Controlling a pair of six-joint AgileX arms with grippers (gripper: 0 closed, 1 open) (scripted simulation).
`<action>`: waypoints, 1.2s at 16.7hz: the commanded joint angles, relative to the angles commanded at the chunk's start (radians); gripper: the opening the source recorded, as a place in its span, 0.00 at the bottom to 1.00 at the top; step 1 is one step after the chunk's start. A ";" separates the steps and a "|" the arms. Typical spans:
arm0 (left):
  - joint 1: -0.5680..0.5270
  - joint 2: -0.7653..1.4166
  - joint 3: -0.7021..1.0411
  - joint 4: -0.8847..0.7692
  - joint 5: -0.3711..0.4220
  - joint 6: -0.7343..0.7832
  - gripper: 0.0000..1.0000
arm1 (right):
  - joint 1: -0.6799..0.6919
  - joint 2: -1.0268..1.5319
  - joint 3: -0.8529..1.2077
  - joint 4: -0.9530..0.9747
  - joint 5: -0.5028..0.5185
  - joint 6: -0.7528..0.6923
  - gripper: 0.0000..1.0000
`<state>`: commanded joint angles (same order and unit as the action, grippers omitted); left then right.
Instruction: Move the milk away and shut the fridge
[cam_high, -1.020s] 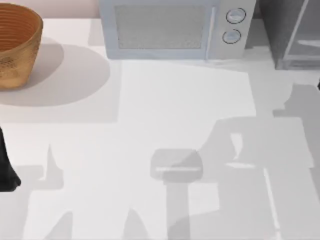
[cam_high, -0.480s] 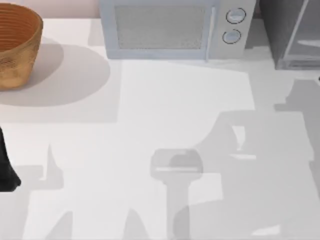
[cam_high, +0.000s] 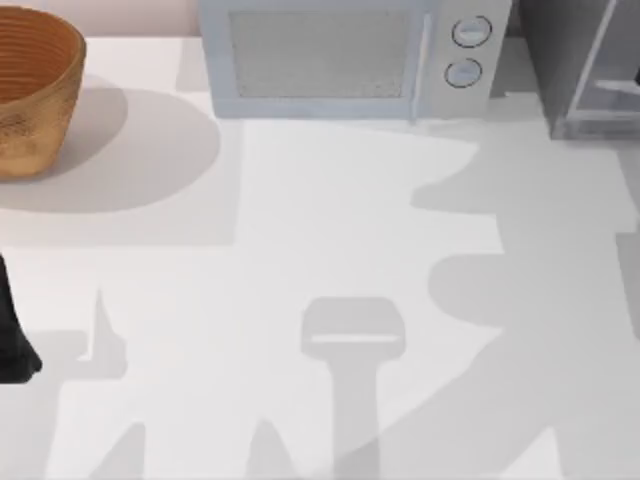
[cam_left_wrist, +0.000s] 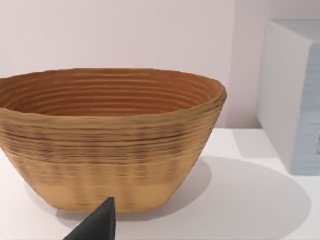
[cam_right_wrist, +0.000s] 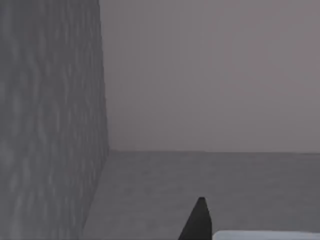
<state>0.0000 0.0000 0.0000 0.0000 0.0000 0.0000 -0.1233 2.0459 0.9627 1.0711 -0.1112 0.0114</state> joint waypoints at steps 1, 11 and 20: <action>0.000 0.000 0.000 0.000 0.000 0.000 1.00 | -0.016 0.056 0.066 -0.009 -0.018 -0.001 0.00; 0.000 0.000 0.000 0.000 0.000 0.000 1.00 | -0.076 0.253 0.285 -0.048 -0.082 -0.003 0.00; 0.000 0.000 0.000 0.000 0.000 0.000 1.00 | -0.081 0.256 0.289 -0.050 -0.084 -0.004 0.23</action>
<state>0.0000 0.0000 0.0000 0.0000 0.0000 0.0000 -0.2039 2.3022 1.2518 1.0210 -0.1949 0.0071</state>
